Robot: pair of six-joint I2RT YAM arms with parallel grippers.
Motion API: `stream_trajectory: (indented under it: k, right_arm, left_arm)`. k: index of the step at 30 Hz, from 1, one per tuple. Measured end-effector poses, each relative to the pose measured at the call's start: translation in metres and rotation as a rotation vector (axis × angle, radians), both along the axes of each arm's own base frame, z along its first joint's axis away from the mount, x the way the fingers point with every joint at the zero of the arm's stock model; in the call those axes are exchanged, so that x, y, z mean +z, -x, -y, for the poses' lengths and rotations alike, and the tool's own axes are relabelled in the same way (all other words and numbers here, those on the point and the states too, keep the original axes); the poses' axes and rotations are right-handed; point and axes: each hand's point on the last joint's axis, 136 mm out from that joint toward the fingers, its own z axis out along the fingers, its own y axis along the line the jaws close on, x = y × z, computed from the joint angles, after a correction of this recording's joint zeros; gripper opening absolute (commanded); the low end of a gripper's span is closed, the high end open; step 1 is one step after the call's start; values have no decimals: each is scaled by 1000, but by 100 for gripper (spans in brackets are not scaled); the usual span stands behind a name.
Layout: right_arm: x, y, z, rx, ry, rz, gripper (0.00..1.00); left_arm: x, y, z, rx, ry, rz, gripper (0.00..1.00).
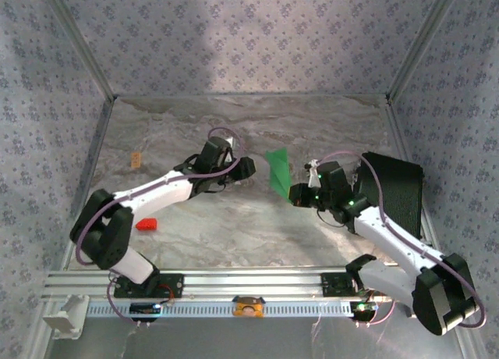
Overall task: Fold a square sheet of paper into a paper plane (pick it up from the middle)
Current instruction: Turn over the paper at the center of the table.
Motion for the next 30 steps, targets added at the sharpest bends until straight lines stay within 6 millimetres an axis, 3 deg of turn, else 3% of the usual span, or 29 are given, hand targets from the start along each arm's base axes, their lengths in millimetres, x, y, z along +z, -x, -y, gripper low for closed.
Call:
stream_trajectory:
  k: [6, 10, 16, 21, 30]
  right_arm:
    - [2, 4, 0, 22, 267, 59, 5]
    - [3, 2, 0, 28, 496, 112, 4]
    - [2, 0, 6, 12, 819, 213, 4]
    - [-1, -2, 2, 29, 977, 267, 4]
    - [-37, 8, -29, 190, 1132, 234, 6]
  left_arm:
    - [21, 5, -39, 107, -52, 106, 66]
    - [34, 7, -69, 196, -70, 165, 65]
    - [29, 6, -101, 287, -98, 168, 65]
    - [18, 7, -113, 317, -114, 143, 67]
    - [13, 8, -126, 361, -104, 124, 67]
